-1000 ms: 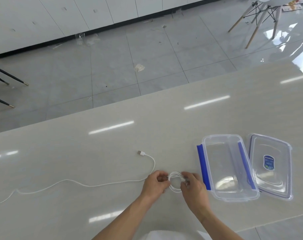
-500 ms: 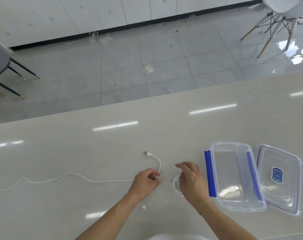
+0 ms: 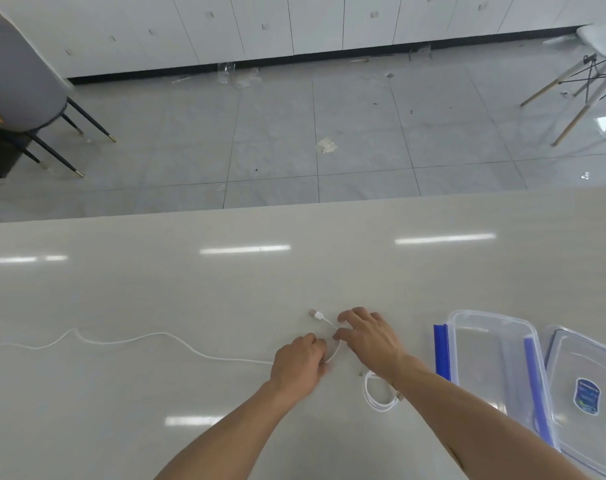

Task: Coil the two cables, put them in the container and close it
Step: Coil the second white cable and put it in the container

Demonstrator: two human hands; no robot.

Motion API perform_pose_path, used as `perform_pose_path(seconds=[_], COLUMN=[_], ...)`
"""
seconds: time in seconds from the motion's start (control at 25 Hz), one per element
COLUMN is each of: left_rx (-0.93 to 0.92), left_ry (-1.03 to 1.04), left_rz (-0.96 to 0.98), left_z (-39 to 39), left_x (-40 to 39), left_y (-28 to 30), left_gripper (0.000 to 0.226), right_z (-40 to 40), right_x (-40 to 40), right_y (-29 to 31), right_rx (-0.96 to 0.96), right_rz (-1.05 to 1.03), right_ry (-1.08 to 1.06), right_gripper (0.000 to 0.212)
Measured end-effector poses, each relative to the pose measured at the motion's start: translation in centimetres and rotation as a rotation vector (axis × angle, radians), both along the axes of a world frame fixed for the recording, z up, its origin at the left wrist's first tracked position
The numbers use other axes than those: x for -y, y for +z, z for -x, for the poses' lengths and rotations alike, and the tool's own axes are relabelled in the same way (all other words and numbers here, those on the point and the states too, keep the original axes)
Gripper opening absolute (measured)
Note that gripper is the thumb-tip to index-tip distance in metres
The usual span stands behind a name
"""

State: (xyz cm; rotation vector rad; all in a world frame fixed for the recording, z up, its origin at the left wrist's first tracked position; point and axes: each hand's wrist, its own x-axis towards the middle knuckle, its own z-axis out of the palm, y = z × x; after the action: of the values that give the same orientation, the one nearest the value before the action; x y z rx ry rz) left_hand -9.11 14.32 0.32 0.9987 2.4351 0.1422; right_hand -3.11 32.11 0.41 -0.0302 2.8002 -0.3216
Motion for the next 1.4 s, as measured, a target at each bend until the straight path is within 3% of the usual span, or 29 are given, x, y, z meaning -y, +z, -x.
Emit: perform_pose_path(seconds=[0.16,0.32,0.44,0.56,0.76,1.04,1.24,1.4], left_rx=[-0.026,-0.065,-0.009,0.037,0.108,0.227,0.416,0.383], left_ry=[-0.065,-0.034,0.078,0.225,0.416,0.509,0.469,0.368], left_rz=[-0.012,-0.149,-0.262,-0.395,-0.66,-0.827,-0.814,-0.803], left_z=[0.1,0.4,1.1,1.9,2.3,1.1,0.2,-0.8], left_x=[0.3,0.7,1.4,2.9,6.7,12.1,15.2,17.8], left_y=[-0.4,0.7,2.3,4.2,6.9,9.2,9.8,9.8], left_gripper=[0.02,0.017,0.011,0.008,0.01,0.015,0.02,0.046], right_z=[0.1,-0.5,-1.2,-1.9,-3.7,-4.1,-3.2,-1.6], right_x=[-0.5,-0.7,-0.5,0.7,5.2,13.5,18.2,20.7], right_y=[0.3,0.9,2.4,4.4,8.7,13.8,14.2,13.5], right_rx=[-0.005,-0.05,-0.137,-0.095,0.118,0.347,0.222,0.034], right_rz=[-0.059,-0.089,-0.005,0.215,0.888,1.494,1.779,1.884], right_ry=[0.026,0.066,-0.073,-0.274,-0.597,-0.525,-0.518,-0.717], right_gripper=[0.031,0.028,0.023,0.017,0.016,0.013,0.025,0.04])
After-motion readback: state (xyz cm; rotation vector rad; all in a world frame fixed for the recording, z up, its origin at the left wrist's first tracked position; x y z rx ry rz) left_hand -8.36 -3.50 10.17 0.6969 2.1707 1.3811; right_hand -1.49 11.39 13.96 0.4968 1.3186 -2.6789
